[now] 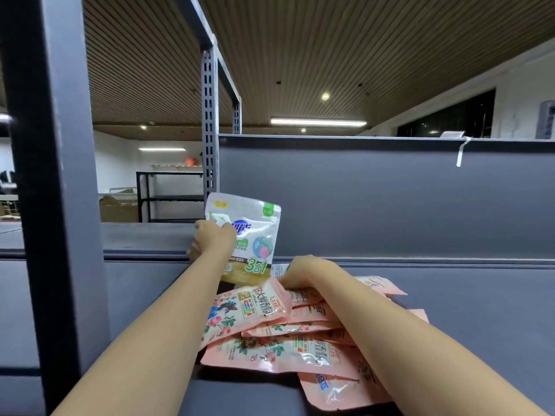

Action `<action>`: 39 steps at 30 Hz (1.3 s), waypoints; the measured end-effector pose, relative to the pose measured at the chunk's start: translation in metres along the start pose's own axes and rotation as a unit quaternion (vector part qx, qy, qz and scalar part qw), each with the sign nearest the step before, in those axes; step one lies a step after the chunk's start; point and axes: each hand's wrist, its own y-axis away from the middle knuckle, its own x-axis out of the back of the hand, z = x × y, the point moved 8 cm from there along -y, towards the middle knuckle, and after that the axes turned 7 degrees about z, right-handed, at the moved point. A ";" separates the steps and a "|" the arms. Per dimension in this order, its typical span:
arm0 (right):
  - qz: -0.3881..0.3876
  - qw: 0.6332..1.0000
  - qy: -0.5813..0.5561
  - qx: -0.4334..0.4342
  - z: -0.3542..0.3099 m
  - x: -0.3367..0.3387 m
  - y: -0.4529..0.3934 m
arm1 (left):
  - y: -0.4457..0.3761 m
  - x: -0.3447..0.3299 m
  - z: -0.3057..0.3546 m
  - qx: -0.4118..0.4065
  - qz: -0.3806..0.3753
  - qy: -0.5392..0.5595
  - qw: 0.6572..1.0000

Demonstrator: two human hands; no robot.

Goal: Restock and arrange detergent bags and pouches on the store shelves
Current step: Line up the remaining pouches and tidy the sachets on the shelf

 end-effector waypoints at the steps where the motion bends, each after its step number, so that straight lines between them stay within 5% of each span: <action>1: 0.003 1.000 0.010 0.007 -0.001 0.001 -0.002 | 0.003 0.002 0.004 -0.001 0.011 0.019 1.000; 6: -0.054 0.998 0.018 0.014 0.005 -0.002 -0.003 | 0.015 0.012 0.018 -0.041 0.060 0.040 0.997; 14: 0.097 0.977 -0.171 -0.080 0.030 0.018 -0.009 | 0.026 0.003 0.012 -0.032 0.031 0.057 0.997; 17: 0.140 0.925 -0.333 -0.116 0.042 0.018 -0.012 | 0.027 0.007 0.010 -0.039 0.042 0.083 0.995; 21: 0.245 0.873 -0.386 -0.167 0.057 0.036 -0.009 | 0.030 0.012 0.008 -0.043 0.054 0.117 0.991; 25: 0.338 0.753 -0.526 -0.207 0.084 0.048 0.005 | 0.031 0.021 0.012 -0.051 0.080 0.109 0.990; 31: 0.378 0.648 -0.644 -0.150 0.086 0.064 0.014 | 0.032 0.028 0.013 -0.043 0.112 0.097 0.988; 35: 0.255 0.667 -0.688 -0.128 0.075 0.058 0.009 | 0.029 0.026 0.012 -0.027 0.093 0.104 0.990; 39: 0.221 0.813 -0.535 -0.059 0.054 0.059 0.018 | 0.034 0.020 0.009 0.010 0.049 0.132 0.990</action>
